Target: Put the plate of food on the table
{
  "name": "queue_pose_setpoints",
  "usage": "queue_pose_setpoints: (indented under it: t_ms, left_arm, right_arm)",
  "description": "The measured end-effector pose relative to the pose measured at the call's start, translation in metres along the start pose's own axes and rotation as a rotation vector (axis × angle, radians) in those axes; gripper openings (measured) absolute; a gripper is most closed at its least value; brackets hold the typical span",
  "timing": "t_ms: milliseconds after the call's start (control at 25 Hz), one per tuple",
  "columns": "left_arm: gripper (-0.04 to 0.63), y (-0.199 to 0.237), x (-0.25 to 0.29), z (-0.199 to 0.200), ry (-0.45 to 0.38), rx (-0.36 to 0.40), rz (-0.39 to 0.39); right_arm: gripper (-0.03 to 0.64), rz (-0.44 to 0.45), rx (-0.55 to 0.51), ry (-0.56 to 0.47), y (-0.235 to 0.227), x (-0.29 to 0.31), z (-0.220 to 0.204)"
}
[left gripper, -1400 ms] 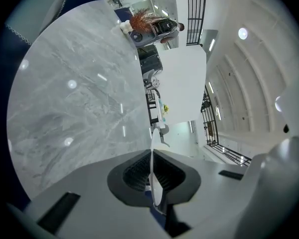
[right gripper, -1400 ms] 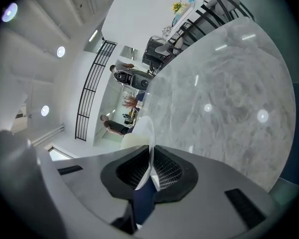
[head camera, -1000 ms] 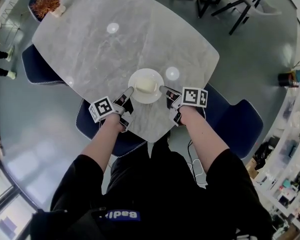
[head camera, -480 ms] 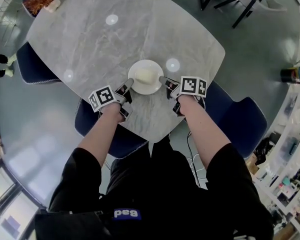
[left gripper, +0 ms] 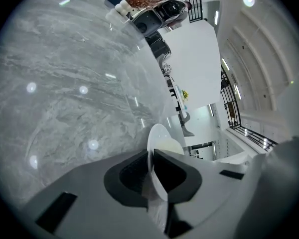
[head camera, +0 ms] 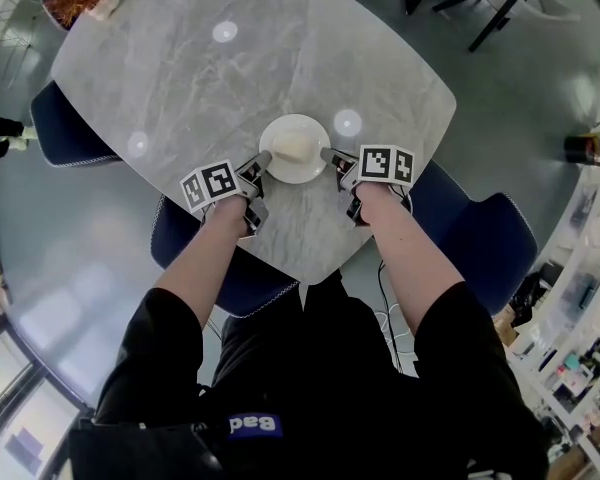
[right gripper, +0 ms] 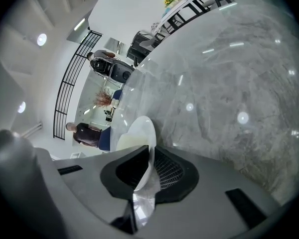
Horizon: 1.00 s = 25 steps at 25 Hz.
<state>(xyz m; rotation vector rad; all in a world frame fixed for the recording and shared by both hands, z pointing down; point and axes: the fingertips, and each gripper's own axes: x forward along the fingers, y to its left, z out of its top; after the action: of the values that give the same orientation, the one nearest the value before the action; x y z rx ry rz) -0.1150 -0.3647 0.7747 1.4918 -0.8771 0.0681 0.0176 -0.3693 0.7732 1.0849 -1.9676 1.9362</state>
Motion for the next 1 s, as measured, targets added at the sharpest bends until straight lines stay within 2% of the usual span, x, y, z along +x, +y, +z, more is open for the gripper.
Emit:
queue_pose_setpoints:
  t_ms: [320,680,920,1000]
  left_arm:
    - [0.035,0.0009,0.0012,-0.0032,0.066,0.107,0.091]
    - [0.043,0.0026,0.0018,0.0006,0.135,0.256,0.184]
    - [0.048,0.0023,0.0026,-0.0003,0.165,0.252,0.195]
    - [0.048,0.0039,0.0017,-0.0006,0.184,0.255,0.205]
  right_arm:
    - [0.028,-0.068,-0.006,0.019,-0.0048,0.0011,-0.0043]
    - [0.032,-0.157,-0.089,0.03,-0.0037,0.0054,-0.0001]
    - [0.036,-0.159,-0.077,0.048,-0.0042,0.0039,0.0008]
    - [0.062,-0.15,-0.069,0.061,-0.002,0.005,0.0005]
